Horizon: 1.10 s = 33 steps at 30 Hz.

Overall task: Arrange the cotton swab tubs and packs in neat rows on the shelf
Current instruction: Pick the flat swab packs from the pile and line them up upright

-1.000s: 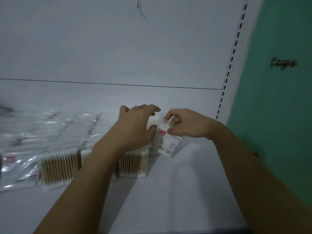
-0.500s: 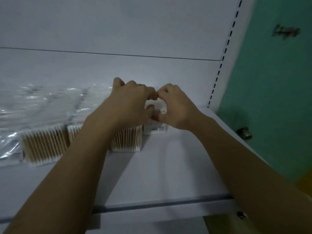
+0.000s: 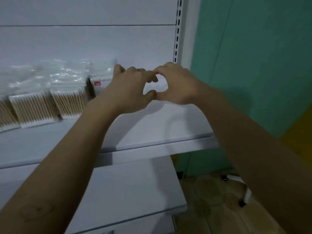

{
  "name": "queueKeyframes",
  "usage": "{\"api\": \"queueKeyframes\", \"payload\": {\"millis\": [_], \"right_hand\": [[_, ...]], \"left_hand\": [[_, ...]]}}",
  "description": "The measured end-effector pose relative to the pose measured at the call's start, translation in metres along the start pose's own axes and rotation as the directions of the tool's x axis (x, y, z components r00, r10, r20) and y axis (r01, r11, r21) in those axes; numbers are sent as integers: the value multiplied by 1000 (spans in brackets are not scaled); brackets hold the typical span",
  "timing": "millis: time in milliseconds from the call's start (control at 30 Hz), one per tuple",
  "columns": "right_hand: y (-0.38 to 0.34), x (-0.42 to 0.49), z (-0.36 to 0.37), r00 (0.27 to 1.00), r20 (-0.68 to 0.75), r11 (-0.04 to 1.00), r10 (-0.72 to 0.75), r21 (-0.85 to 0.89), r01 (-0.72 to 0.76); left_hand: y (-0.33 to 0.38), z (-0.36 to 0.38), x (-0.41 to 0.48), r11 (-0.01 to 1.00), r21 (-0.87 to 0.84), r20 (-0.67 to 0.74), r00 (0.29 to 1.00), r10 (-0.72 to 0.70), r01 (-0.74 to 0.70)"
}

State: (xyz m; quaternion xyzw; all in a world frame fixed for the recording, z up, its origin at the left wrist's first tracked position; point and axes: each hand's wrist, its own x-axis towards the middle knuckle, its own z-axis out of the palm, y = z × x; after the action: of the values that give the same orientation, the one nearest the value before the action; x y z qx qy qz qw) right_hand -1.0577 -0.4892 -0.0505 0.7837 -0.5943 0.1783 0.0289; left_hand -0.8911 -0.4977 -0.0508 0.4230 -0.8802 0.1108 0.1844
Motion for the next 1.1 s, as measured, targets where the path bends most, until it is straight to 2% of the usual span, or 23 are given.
{"api": "queueKeyframes", "payload": {"millis": [200,400,533,700,833,967,1100], "right_hand": [[48,-47,-12,997,68,999,48,4,-48],[81,-76,-16,999,45,998,15,66,-18],[114,-108,-15,1000,13,992,28,119,-29],[187,-166,-21,970,55,967,236,88,-240],[239,-219,-17,911,76,909,406,73,-411],[271,-266,20,845,161,829,510,170,-533],[282,-292,73,741,336,737,582,167,-655]], "left_hand": [[57,18,3,999,-12,63,997,-46,47],[106,23,-1,996,-9,73,993,-91,92],[157,34,8,996,-86,99,995,-4,12],[219,64,45,993,-71,178,979,103,-92],[271,113,62,978,-99,238,950,202,-184],[302,180,51,974,-190,399,897,190,-122],[307,248,31,973,-226,538,828,160,-41]]}}
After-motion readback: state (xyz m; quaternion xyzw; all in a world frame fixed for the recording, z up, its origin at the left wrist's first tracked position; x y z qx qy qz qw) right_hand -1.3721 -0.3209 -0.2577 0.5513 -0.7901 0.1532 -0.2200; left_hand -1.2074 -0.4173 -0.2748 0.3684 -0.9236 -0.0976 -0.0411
